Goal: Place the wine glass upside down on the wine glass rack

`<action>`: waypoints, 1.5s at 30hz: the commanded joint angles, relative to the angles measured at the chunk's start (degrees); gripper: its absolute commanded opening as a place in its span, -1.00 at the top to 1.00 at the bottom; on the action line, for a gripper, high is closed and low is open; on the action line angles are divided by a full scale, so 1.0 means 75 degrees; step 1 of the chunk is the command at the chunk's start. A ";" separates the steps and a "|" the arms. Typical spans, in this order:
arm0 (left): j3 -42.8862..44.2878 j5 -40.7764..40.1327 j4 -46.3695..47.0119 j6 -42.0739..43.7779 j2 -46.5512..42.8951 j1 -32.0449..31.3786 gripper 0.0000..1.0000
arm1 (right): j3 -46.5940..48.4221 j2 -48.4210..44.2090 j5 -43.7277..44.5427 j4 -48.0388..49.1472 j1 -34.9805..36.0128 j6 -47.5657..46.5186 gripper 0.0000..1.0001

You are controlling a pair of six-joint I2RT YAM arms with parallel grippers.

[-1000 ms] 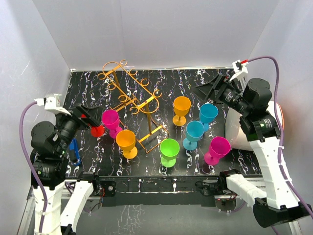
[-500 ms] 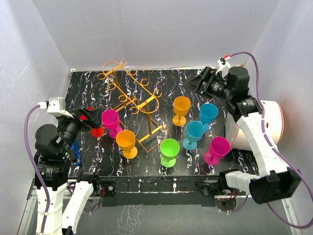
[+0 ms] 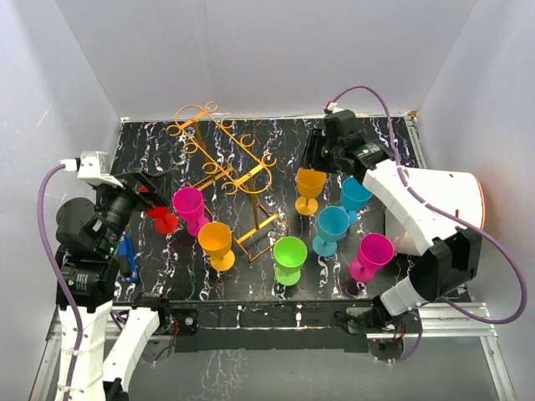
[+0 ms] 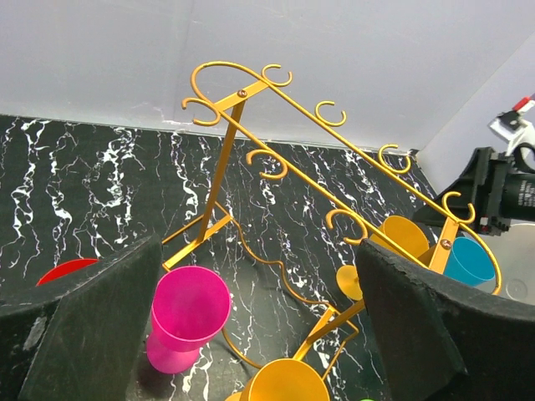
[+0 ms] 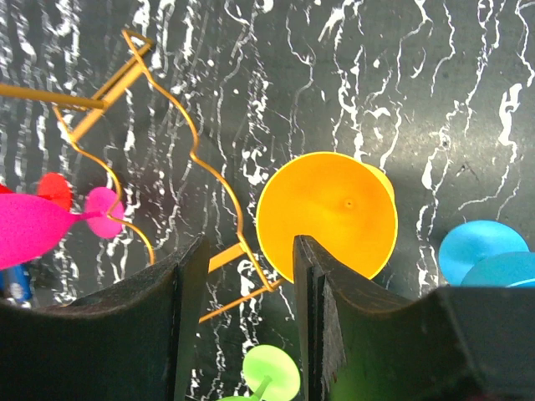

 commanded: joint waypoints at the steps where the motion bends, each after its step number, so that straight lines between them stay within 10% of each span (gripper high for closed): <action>1: 0.0214 0.0285 0.0408 -0.0061 0.0044 -0.0021 -0.97 | 0.0624 0.0241 0.0892 -0.0256 0.0325 -0.0468 0.15; 45: 0.1328 0.1131 0.1432 -0.1031 0.0614 -0.0128 -0.97 | 0.0895 0.1482 0.3398 0.0065 0.1510 -0.1818 1.00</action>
